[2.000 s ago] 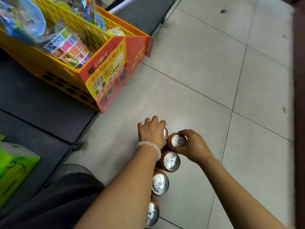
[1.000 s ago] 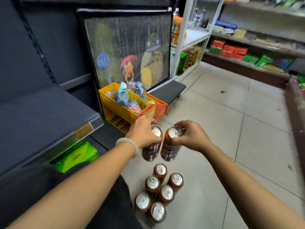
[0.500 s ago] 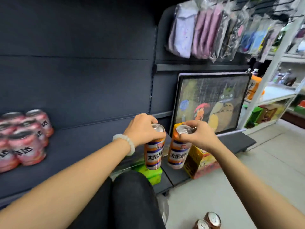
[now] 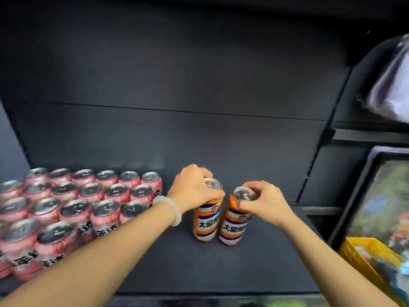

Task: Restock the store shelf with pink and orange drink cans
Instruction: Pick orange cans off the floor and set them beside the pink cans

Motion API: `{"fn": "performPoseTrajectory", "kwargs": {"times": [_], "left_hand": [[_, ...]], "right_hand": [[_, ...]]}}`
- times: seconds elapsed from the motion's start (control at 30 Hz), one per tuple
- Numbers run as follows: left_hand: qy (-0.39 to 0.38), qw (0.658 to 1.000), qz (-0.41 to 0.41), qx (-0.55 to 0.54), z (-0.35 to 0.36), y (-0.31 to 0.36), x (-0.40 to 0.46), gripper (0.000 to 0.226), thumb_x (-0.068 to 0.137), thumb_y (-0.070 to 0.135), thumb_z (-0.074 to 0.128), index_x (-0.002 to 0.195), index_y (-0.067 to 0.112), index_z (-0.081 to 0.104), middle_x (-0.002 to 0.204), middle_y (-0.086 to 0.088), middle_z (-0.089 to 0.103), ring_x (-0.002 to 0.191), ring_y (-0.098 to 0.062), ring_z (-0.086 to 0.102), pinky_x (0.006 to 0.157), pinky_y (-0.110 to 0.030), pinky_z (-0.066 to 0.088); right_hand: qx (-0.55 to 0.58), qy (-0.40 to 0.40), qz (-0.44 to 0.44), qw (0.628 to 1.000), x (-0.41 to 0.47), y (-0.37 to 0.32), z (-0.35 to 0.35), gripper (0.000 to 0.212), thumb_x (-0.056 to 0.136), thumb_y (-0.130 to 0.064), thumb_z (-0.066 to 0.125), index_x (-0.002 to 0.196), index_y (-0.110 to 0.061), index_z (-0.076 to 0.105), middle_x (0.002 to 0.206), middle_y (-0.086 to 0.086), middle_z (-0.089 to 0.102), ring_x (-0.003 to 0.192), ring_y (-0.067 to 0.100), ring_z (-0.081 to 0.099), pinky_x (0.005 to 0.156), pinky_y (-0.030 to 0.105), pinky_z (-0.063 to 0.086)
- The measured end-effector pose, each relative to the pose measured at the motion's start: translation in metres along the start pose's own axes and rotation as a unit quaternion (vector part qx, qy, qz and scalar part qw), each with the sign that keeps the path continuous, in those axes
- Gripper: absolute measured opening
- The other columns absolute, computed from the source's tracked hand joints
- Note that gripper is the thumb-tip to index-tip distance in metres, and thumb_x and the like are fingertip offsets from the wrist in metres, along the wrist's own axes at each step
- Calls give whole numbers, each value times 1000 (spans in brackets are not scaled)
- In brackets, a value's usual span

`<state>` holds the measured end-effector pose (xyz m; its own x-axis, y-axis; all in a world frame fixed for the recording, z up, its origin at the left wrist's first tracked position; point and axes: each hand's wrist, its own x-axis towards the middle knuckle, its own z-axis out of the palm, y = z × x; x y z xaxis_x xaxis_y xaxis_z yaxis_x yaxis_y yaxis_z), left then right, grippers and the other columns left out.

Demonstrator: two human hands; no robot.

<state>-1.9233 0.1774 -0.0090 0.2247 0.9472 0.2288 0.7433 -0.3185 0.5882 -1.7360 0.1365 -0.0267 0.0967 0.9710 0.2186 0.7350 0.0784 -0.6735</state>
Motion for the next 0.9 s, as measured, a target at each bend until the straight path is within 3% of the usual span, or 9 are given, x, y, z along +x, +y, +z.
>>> {"fn": "performPoseTrajectory", "kwargs": {"times": [0.17, 0.33, 0.5, 0.63, 0.77, 0.83, 0.9], "left_hand": [[21, 1000, -12, 13, 0, -46, 43, 51, 63, 49, 79, 107, 26, 68, 99, 8, 52, 103, -17, 57, 86, -29, 47], [35, 999, -4, 25, -2, -75, 78, 50, 63, 47, 79, 107, 26, 68, 98, 7, 53, 102, -16, 57, 86, -30, 47], [58, 998, 17, -14, 0, -96, 101, 53, 64, 44, 81, 111, 23, 67, 101, 4, 58, 102, -14, 59, 90, -35, 49], [68, 995, 34, -61, 8, -105, 106, 48, 66, 40, 81, 108, 22, 66, 102, 5, 61, 99, -10, 60, 87, -27, 48], [98, 991, 40, 86, 9, -99, 100, 44, 72, 54, 67, 108, 31, 61, 106, 10, 61, 100, -18, 59, 84, -34, 46], [113, 976, 34, 184, 8, -96, 95, 56, 69, 65, 63, 114, 33, 58, 114, 8, 59, 106, -23, 57, 90, -40, 43], [114, 965, 10, 235, 7, -94, 93, 69, 65, 73, 60, 118, 29, 57, 118, 4, 56, 110, -27, 55, 94, -45, 39]], "right_hand": [[2, -8, -16, 1000, 56, -14, 39, 28, 65, -25, 78, 89, -11, 71, 87, 6, 67, 84, 18, 62, 70, 27, 50], [-5, -19, -41, 999, 98, -20, 61, 20, 65, -27, 77, 82, -18, 71, 65, -9, 55, 61, 2, 53, 54, 10, 41], [-7, -8, -39, 999, 124, -20, 74, 20, 67, -28, 76, 82, -15, 71, 67, -8, 58, 62, 5, 52, 53, 8, 40], [-8, -14, -35, 999, 131, -18, 79, 25, 71, -31, 75, 86, -12, 70, 70, -6, 55, 68, 10, 54, 51, 7, 38], [-26, 12, -60, 998, 134, -20, 83, 37, 73, -35, 76, 101, -12, 67, 96, 0, 49, 94, 10, 48, 63, 9, 36], [-42, 38, -66, 996, 133, -19, 85, 51, 71, -37, 77, 116, -17, 63, 106, -3, 44, 96, 8, 47, 78, 18, 38], [-61, 43, -76, 994, 132, -19, 88, 56, 69, -37, 79, 119, -19, 62, 106, -5, 44, 99, 12, 52, 82, 23, 41]]}}
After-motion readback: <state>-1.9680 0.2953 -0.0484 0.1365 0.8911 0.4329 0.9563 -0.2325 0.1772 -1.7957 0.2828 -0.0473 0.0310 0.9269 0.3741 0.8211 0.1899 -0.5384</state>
